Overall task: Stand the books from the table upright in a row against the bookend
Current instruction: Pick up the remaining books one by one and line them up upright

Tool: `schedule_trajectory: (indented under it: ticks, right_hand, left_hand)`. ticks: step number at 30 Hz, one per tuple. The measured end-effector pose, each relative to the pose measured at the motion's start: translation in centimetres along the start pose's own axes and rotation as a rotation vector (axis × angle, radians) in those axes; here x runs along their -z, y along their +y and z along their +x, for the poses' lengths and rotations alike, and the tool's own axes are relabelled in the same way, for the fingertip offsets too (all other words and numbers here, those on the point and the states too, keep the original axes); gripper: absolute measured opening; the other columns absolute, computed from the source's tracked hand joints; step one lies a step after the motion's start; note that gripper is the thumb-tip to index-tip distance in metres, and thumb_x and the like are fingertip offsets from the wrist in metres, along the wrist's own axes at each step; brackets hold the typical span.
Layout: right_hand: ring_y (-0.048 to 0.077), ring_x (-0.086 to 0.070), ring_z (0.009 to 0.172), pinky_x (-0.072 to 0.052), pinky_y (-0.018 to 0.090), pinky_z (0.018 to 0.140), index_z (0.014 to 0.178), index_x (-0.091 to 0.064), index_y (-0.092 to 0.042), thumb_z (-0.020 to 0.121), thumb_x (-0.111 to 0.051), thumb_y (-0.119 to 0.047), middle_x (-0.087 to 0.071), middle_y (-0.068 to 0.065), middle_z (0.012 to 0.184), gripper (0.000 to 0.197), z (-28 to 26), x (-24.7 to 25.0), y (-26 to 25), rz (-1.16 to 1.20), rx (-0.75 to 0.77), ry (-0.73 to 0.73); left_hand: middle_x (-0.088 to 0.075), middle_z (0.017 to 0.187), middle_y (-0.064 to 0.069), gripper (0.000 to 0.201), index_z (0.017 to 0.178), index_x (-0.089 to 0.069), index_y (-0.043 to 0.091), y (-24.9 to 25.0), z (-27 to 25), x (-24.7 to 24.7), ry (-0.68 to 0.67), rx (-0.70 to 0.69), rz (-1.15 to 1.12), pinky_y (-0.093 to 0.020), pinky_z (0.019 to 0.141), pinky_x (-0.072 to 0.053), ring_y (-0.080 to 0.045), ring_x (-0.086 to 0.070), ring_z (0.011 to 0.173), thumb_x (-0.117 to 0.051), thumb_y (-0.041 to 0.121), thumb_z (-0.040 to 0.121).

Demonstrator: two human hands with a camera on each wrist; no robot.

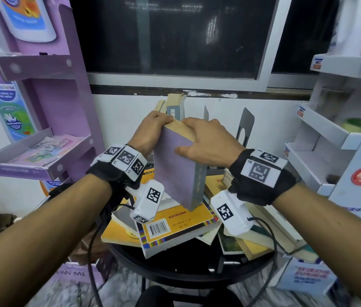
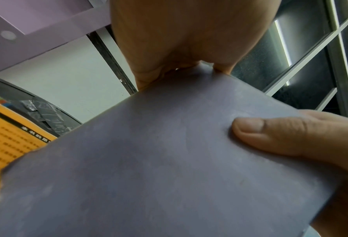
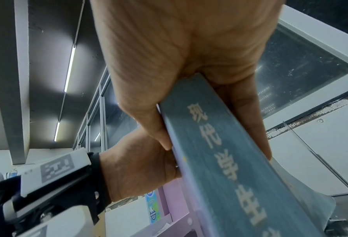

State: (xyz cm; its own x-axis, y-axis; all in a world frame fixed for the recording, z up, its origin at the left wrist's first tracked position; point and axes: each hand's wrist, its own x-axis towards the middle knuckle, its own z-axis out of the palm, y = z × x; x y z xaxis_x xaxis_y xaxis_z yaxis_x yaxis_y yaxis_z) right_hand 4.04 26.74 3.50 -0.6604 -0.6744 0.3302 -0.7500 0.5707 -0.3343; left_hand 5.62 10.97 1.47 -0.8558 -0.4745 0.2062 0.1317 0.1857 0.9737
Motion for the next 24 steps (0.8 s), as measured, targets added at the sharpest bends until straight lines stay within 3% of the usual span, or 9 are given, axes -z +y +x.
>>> schedule_trajectory:
  ticks: [5, 8, 10, 13, 18, 21, 24]
  right_hand:
    - [0.025, -0.059, 0.078, -0.05, 0.032, 0.065, 0.099, -0.059, -0.02, 0.077, -0.065, -0.036, -0.062, 0.003, 0.083, 0.028, -0.2, 0.2, 0.0, 0.037, -0.004, 0.025]
    - [0.024, -0.059, 0.074, -0.047, 0.031, 0.061, 0.094, -0.059, -0.017, 0.077, -0.066, -0.034, -0.062, 0.003, 0.078, 0.024, 0.0, 0.4, 0.3, 0.058, 0.0, 0.036]
    - [0.023, -0.06, 0.075, -0.047, 0.03, 0.061, 0.093, -0.061, -0.018, 0.077, -0.066, -0.034, -0.064, 0.003, 0.078, 0.023, 0.1, 0.7, 0.5, 0.065, -0.004, 0.039]
    - [0.024, -0.062, 0.08, -0.053, 0.034, 0.07, 0.099, -0.063, -0.016, 0.078, -0.066, -0.037, -0.067, 0.005, 0.087, 0.03, 0.4, 1.2, 1.0, 0.068, -0.023, 0.037]
    - [0.025, -0.062, 0.091, -0.054, 0.041, 0.082, 0.108, -0.064, -0.015, 0.077, -0.068, -0.042, -0.067, 0.007, 0.101, 0.041, 1.1, 2.3, 2.3, 0.081, -0.095, 0.042]
    - [0.025, -0.061, 0.091, -0.053, 0.04, 0.083, 0.107, -0.065, -0.015, 0.076, -0.067, -0.044, -0.066, 0.007, 0.1, 0.042, 1.7, 3.0, 3.0, 0.057, -0.129, 0.083]
    - [0.027, -0.06, 0.091, -0.053, 0.04, 0.082, 0.107, -0.065, -0.012, 0.077, -0.066, -0.041, -0.066, 0.009, 0.101, 0.042, 2.4, 3.8, 3.5, 0.019, -0.153, 0.119]
  left_hand:
    - [-0.06, 0.091, 0.001, 0.014, 0.091, -0.057, 0.017, 0.3, -0.5, 0.0, -0.028, -0.014, -0.05, -0.026, 0.08, -0.042, -0.008, -0.057, 0.082, -0.048, 0.026, 0.097]
    - [-0.06, 0.083, 0.007, 0.022, 0.089, -0.057, 0.018, 0.4, -0.5, -0.2, -0.057, -0.027, -0.069, -0.015, 0.068, -0.045, 0.004, -0.058, 0.068, -0.04, 0.028, 0.101]
    - [-0.059, 0.082, 0.008, 0.028, 0.087, -0.056, 0.02, 0.5, -0.3, -0.1, -0.047, -0.023, -0.078, -0.012, 0.066, -0.045, 0.005, -0.057, 0.066, -0.037, 0.034, 0.102]
    - [-0.059, 0.088, 0.008, 0.032, 0.086, -0.057, 0.022, 0.4, 0.5, 0.1, -0.014, -0.023, -0.069, -0.024, 0.087, -0.042, -0.004, -0.055, 0.08, -0.034, 0.038, 0.102]
    - [-0.057, 0.118, -0.002, 0.034, 0.107, -0.055, 0.018, -0.2, 2.0, 0.7, 0.005, -0.056, 0.032, -0.03, 0.091, -0.037, -0.014, -0.052, 0.102, -0.034, 0.044, 0.1]
    - [-0.06, 0.12, -0.003, 0.052, 0.107, -0.056, 0.02, -0.5, 3.1, 0.9, 0.03, -0.047, 0.12, -0.04, 0.096, -0.036, -0.018, -0.053, 0.11, -0.036, 0.061, 0.081]
    - [-0.059, 0.116, -0.003, 0.046, 0.11, -0.054, 0.017, -0.9, 4.4, 0.8, 0.075, -0.056, 0.16, -0.04, 0.096, -0.037, -0.02, -0.052, 0.107, -0.042, 0.054, 0.085]
